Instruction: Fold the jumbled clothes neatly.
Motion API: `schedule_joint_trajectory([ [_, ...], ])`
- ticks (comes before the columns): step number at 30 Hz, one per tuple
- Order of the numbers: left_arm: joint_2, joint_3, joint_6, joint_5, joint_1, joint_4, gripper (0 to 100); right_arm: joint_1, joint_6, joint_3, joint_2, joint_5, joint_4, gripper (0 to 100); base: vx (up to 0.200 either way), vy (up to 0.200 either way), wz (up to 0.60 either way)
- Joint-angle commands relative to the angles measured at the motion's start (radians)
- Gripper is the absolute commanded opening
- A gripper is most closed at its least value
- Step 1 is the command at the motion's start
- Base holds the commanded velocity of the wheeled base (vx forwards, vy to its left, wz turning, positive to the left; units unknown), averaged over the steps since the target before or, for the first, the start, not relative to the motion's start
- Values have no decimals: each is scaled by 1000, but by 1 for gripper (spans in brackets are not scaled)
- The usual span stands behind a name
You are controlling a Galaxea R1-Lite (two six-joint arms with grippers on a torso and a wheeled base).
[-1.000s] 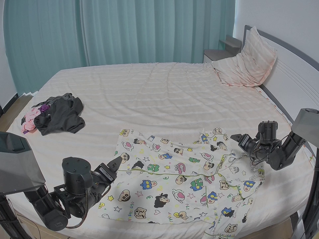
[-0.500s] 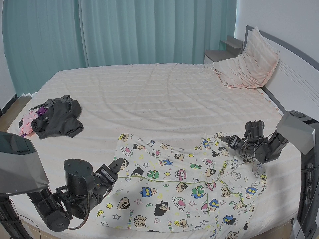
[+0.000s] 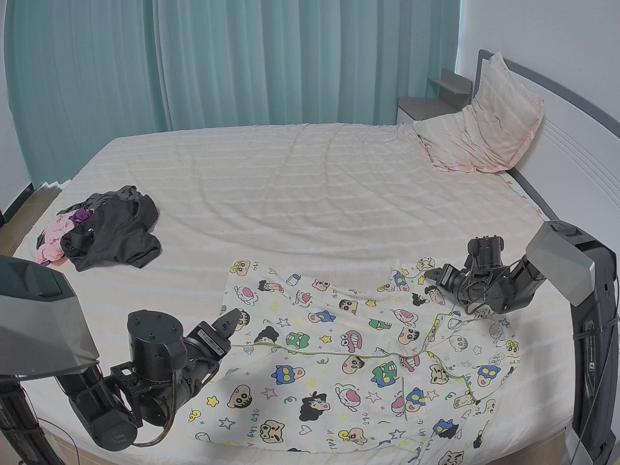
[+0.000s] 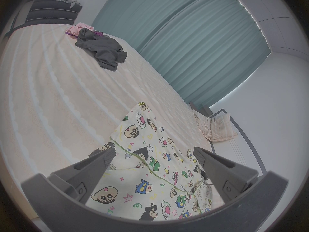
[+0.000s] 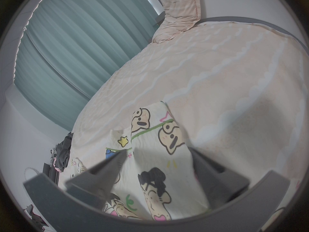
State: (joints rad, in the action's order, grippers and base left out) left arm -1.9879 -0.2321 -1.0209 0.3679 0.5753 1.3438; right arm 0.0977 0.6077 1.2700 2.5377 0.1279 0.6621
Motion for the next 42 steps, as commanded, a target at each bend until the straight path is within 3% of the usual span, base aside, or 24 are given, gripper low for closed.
schedule_joint_trajectory([
  [1,-3,-1,-1,0,0,0,100,2,3,46,19,9,-16,0,0,0,0],
  [26,-5,-4,2,3,0,0,100,-119,23,146,-5,-74,70,0,0,0,0],
  [27,-5,-4,2,3,0,0,100,-125,24,150,-5,-74,70,100,0,0,0],
  [35,-5,-4,2,3,0,0,100,-131,24,135,-4,-76,70,100,0,0,0],
  [42,-3,-1,1,3,1,0,100,-122,26,-23,-116,-67,71,100,0,0,0],
])
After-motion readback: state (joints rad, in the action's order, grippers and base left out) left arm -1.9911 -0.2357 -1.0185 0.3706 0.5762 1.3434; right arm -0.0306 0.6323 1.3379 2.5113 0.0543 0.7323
